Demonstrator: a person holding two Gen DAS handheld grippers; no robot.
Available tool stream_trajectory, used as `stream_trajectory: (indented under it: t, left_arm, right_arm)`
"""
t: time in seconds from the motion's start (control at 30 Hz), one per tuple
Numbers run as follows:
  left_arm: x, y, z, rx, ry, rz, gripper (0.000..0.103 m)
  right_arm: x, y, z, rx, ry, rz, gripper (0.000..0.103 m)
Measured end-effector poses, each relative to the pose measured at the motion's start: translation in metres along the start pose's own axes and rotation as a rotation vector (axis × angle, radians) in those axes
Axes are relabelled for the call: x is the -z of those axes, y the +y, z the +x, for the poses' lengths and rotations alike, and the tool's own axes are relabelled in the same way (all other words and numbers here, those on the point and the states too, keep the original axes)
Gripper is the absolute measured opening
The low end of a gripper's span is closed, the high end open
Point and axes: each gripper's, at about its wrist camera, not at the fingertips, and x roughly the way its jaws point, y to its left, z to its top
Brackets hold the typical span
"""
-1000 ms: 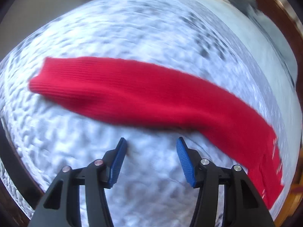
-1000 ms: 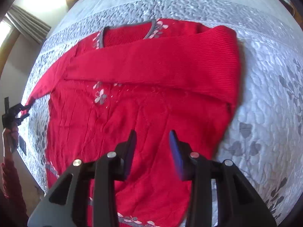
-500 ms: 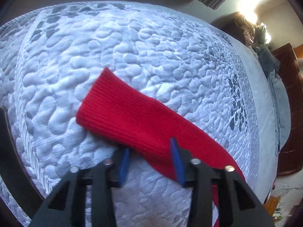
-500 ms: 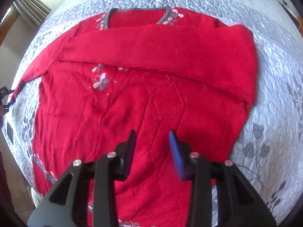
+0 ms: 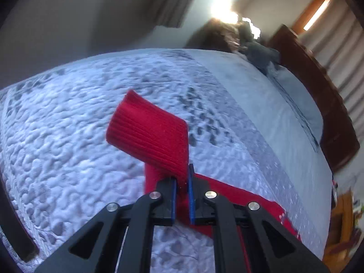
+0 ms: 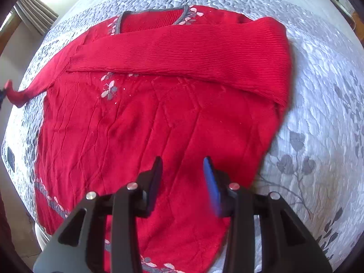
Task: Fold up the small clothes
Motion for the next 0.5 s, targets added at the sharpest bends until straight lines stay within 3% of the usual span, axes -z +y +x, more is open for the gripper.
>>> stream_trajectory:
  t: [0.13, 0.27, 0.5]
  left_arm:
    - [0.032, -0.089, -0.001, 0.117, 0.026, 0.183, 0.008]
    - [0.080, -0.167, 0.007, 0.232, 0.104, 0.308, 0.008]
    - [0.177, -0.262, 0.033, 0.325, 0.233, 0.451, 0.008]
  right_arm:
    - [0.004, -0.007, -0.004, 0.001, -0.006, 0.003, 0.037]
    - [0.006, -0.013, -0.008, 0.019, -0.017, -0.005, 0.037]
    - [0.008, -0.020, -0.012, 0.001, -0.025, 0.008, 0.037]
